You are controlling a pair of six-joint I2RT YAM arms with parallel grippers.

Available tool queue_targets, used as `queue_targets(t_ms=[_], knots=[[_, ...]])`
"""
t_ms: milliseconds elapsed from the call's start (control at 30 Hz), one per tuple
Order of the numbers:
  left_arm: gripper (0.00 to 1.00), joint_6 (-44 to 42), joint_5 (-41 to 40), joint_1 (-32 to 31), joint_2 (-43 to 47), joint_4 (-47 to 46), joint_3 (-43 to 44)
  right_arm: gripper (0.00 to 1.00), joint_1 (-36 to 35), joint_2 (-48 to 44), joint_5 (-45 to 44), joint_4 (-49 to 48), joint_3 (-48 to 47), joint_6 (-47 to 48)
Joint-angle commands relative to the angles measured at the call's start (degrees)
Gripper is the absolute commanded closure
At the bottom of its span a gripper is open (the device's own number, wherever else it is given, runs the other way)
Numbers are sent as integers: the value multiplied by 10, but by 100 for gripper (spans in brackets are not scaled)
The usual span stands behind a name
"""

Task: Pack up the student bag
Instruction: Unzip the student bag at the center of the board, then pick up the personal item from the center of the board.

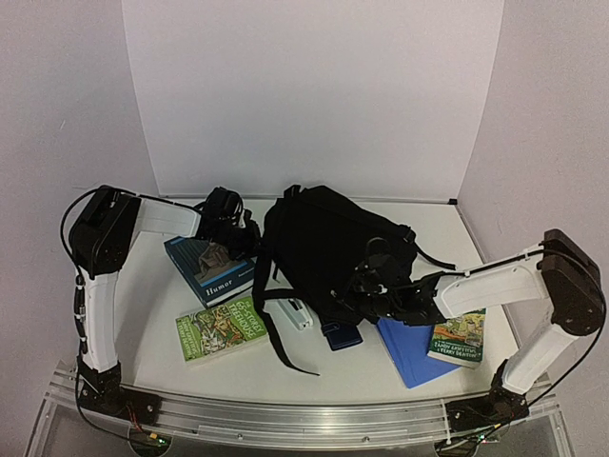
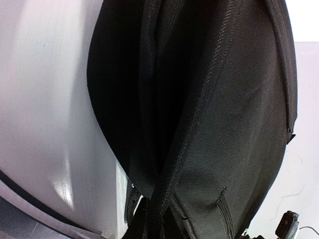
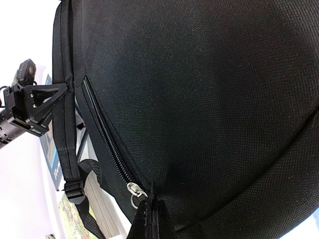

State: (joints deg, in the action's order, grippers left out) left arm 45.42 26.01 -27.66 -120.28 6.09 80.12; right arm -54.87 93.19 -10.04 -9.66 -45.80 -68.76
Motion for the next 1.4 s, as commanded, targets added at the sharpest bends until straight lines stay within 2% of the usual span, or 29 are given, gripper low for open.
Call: queue_targets(t_ms=[0, 67, 167, 233, 333, 433, 533, 833, 1133, 1367], knots=[[77, -46, -59, 11, 52, 46, 36, 96, -10, -30, -20, 43, 2, 15], [64, -57, -65, 9, 80, 57, 29, 79, -10, -36, -23, 46, -4, 28], [39, -62, -63, 0, 115, 66, 6, 60, -11, -48, -38, 67, -22, 58], [28, -56, -58, -12, 132, 72, -9, 50, -11, -54, -45, 82, -36, 90], [21, -35, -46, -36, 148, 68, -32, 38, -10, -54, -50, 110, -68, 142], [19, -11, -35, -64, 158, 53, -54, 31, -5, -42, -49, 149, -110, 192], [18, 24, -16, -79, 159, 26, -75, 27, 10, -29, -39, 172, -141, 230], [17, 86, 7, -95, 122, -41, -108, 25, 53, -34, -7, 179, -150, 266], [18, 89, 22, -96, 58, -53, -73, 25, 54, -12, -4, 221, -179, 324], [25, 94, 26, -96, 25, -74, -74, 20, 54, 34, -13, 275, -231, 395]])
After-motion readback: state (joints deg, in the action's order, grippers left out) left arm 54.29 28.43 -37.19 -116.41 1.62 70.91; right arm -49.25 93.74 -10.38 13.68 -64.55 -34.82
